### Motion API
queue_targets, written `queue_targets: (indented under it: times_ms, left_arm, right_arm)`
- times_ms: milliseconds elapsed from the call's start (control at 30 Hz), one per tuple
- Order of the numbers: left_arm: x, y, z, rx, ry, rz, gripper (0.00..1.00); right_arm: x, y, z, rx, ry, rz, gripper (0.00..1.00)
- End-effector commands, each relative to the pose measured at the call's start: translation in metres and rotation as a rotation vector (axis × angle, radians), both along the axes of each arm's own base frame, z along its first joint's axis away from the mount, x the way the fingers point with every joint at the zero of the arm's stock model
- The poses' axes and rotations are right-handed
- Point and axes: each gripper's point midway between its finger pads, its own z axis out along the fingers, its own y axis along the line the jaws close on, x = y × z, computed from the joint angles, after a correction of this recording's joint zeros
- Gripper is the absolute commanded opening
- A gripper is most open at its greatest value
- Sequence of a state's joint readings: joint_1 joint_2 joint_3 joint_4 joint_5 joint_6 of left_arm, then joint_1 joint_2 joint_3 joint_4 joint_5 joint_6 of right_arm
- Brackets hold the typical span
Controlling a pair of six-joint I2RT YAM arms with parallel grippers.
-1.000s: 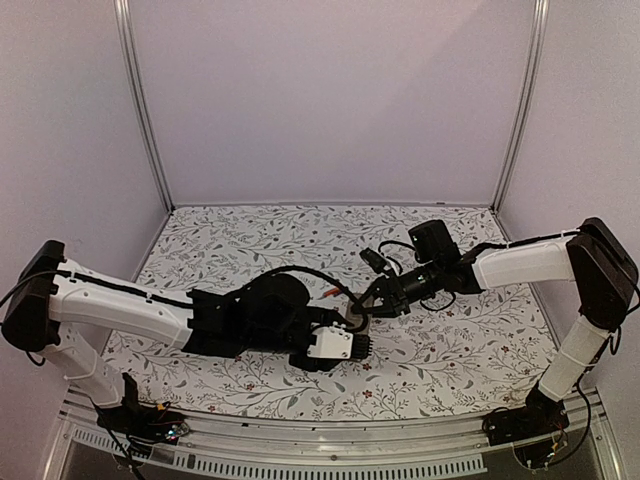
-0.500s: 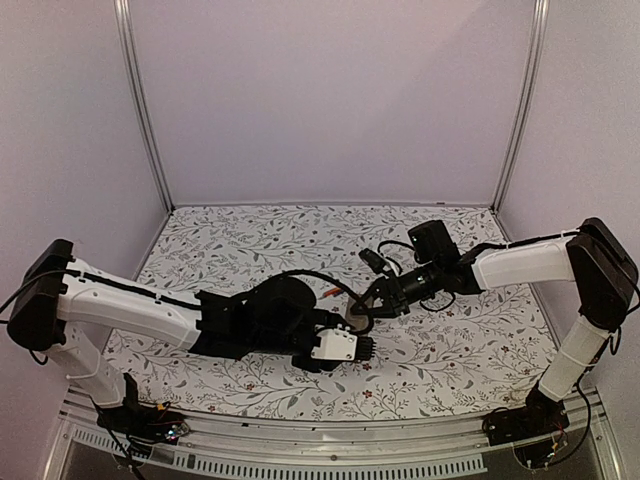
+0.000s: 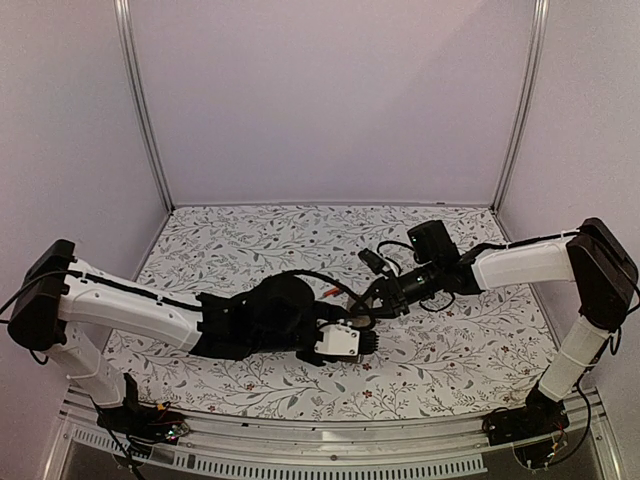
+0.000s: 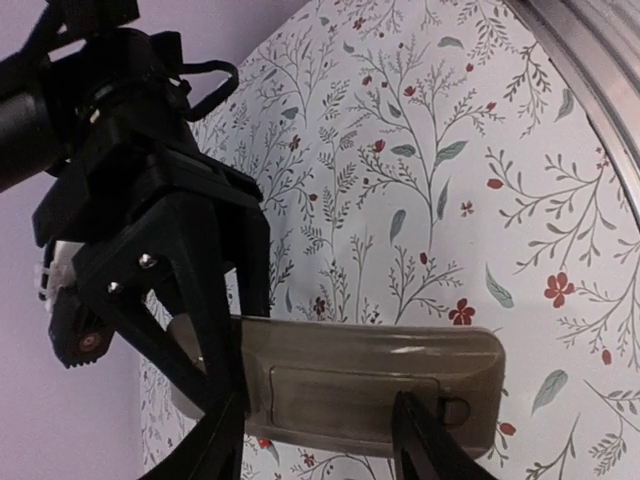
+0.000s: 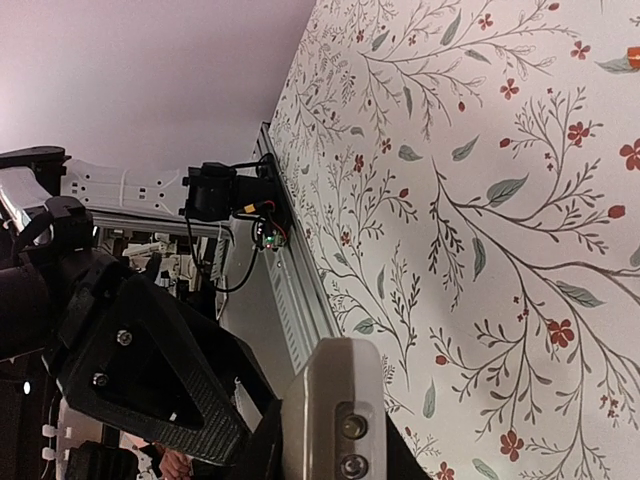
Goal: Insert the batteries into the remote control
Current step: Remove the battery cover from the remote control.
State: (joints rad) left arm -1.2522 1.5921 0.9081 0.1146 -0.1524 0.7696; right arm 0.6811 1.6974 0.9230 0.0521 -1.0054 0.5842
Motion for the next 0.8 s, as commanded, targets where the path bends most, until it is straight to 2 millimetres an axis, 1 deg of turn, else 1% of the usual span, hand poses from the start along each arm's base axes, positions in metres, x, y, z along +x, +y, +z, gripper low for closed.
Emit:
queue_targets:
  times_ms: [0, 100, 200, 333, 467, 567, 767]
  left_arm:
    - [0.013, -0.003, 0.017, -0.059, -0.118, 0.041, 0.51]
    - [0.011, -0.004, 0.025, -0.079, -0.157, 0.032, 0.51]
    - [0.005, -0.001, 0.025, -0.07, -0.156, 0.005, 0.51]
    - [-0.012, 0.002, 0.023, -0.061, -0.058, -0.054, 0.57]
    - [-0.028, 0.004, 0.015, -0.022, 0.05, -0.095, 0.62]
    - [-0.031, 0.003, 0.01, 0.001, 0.085, -0.102, 0.63]
    - [-0.025, -0.001, 0.005, 0.016, 0.083, -0.088, 0.6]
  right_arm:
    - [-0.009, 0.007, 0.014, 0.044, 0.017, 0.055, 0.0]
    - [-0.008, 0.008, 0.01, 0.035, 0.029, 0.051, 0.0]
    - [-0.007, 0.007, 0.009, 0.03, 0.028, 0.045, 0.0]
    - [-0.003, 0.006, 0.009, 0.027, 0.025, 0.033, 0.0]
    - [-0.004, 0.005, 0.009, 0.028, 0.018, 0.035, 0.0]
    - [-0.005, 0.005, 0.011, 0.031, 0.013, 0.037, 0.0]
    - [-0.007, 0.005, 0.015, 0.041, 0.006, 0.046, 0.0]
